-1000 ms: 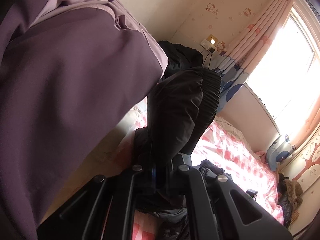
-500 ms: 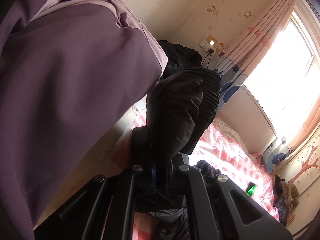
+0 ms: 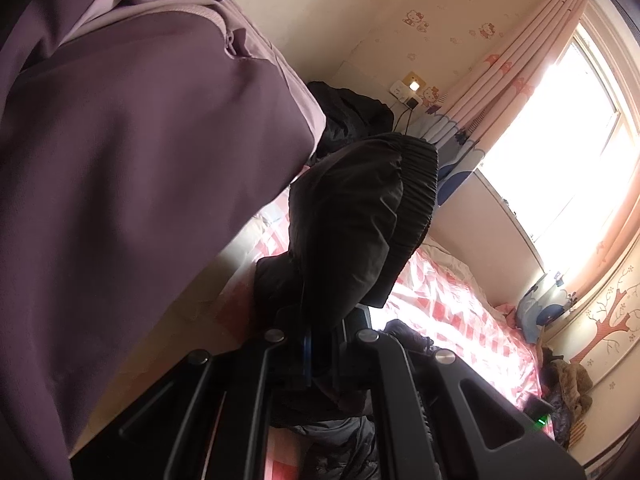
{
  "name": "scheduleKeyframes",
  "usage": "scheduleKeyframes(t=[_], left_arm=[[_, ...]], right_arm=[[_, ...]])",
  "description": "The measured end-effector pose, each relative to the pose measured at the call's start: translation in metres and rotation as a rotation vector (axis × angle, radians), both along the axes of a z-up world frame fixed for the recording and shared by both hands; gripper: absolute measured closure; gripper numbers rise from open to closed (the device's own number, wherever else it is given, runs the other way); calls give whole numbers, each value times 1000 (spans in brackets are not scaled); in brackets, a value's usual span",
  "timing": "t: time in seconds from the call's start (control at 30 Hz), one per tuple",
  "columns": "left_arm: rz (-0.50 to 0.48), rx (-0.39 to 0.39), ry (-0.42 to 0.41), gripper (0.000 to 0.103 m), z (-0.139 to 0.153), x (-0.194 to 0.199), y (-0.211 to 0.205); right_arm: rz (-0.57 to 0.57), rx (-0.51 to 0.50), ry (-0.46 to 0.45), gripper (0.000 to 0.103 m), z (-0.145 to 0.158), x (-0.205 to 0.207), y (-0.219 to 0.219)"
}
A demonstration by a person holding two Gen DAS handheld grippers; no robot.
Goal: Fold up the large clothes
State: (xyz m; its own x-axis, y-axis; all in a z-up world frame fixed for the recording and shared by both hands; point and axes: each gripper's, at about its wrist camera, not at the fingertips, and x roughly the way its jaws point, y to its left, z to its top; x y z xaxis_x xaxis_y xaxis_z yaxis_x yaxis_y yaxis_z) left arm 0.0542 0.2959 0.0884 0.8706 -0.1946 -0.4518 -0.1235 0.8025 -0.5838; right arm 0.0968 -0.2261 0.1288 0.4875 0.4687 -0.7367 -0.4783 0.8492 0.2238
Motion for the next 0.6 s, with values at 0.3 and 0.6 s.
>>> scheduleKeyframes(t=[0.3,0.6], left_arm=[[39,153,51,91,3,2,-4],[68,633,197,46,-10,18,-36]], right_arm=[[-338,52,131,13,-23,22,-99],[110,289,149,13,16,52,55]])
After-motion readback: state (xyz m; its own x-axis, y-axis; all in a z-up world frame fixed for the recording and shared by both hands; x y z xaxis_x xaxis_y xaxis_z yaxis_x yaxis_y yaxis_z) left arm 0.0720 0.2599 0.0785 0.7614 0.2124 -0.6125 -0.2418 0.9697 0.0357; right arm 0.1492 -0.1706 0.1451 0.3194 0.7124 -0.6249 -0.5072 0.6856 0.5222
